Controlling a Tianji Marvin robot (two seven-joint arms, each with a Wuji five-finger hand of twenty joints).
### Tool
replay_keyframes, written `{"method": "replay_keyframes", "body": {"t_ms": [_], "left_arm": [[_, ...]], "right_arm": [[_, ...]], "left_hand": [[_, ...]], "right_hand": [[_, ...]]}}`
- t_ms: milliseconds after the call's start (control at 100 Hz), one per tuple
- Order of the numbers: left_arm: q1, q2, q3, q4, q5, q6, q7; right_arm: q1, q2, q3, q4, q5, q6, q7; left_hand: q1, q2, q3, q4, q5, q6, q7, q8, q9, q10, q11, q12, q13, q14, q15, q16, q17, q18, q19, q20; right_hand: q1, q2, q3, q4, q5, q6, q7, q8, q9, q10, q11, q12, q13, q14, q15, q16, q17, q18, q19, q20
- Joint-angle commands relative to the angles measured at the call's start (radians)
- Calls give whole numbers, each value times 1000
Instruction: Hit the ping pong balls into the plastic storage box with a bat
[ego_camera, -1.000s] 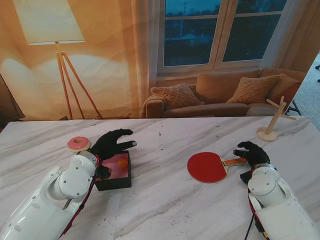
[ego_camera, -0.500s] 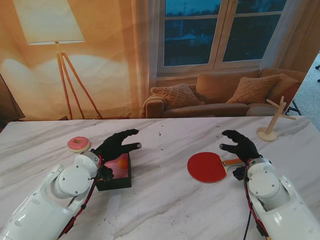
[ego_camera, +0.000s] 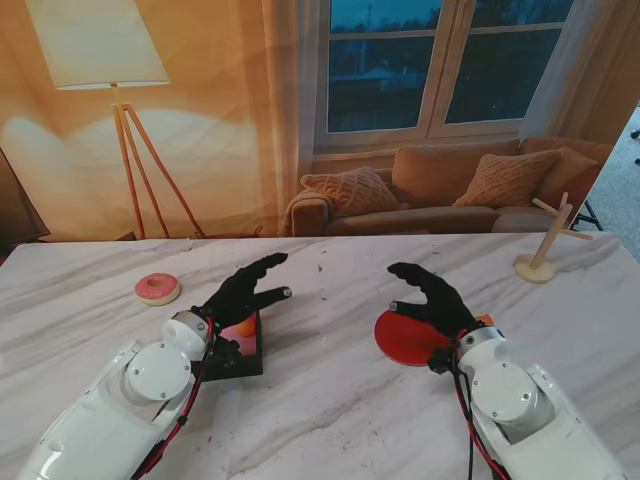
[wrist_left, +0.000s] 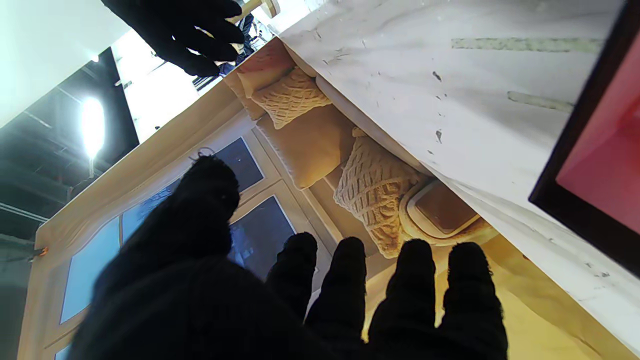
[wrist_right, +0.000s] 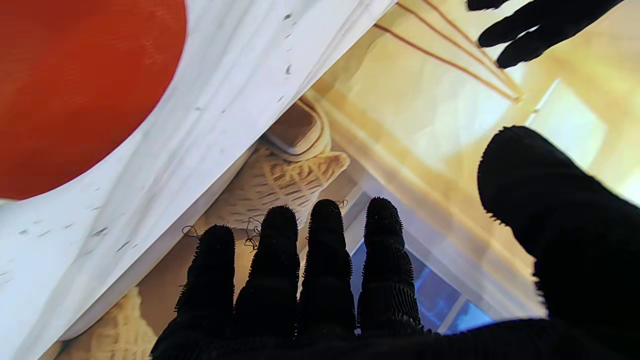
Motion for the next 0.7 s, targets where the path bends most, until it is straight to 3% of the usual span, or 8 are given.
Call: {"method": "replay_keyframes", "body": {"t_ms": [0, 320, 410, 690], "left_arm": [[18, -4, -2, 2, -7, -3, -19], [30, 11, 0, -3, -21, -61, -75], [22, 7, 13, 7, -15, -73, -59], [23, 2, 19, 13, -20, -85, -38]], "right_arm": [[-13, -10, -14, -14, 1, -8, 9], [-11, -12, -38, 14, 4, -134, -18], [-11, -9, -34, 23, -20, -155, -19], [-15, -12, -29, 28, -30, -177, -42]], "left_hand": [[-29, -19, 14, 7, -44, -13, -12, -7, -39, -38, 14, -19, -25, -29, -1, -9, 1, -44, -12, -15], [-38, -34, 38, 6, -35, -18, -6, -7, -34, -44, 15, -32, -13, -31, 1, -17, 12, -50, -15, -27], [-67, -45, 109, 6, -29, -15, 1, -5, -31, -40, 21, -33, -11, -28, 7, -19, 15, -52, -10, -37], [-75, -45, 115, 1, -15, -5, 26, 12, -44, -35, 23, -31, -21, -34, 6, -19, 2, -57, -12, -40]], "right_hand": [[-25, -1, -12, 33, -56, -37, -17, -8, -39, -28, -9, -17, 15, -10, -18, -14, 12, -16, -17, 24], [-26, 4, -14, 33, -95, -108, -56, -21, -37, -62, -21, -28, 34, -8, -23, -19, 34, -2, -11, 25], [-27, 6, -14, 33, -93, -106, -62, -20, -39, -61, -22, -29, 36, -8, -23, -19, 38, 3, -9, 25], [-26, 5, -14, 33, -91, -97, -68, -11, -41, -64, -13, -28, 43, -12, -17, -16, 43, 7, 2, 27]]}}
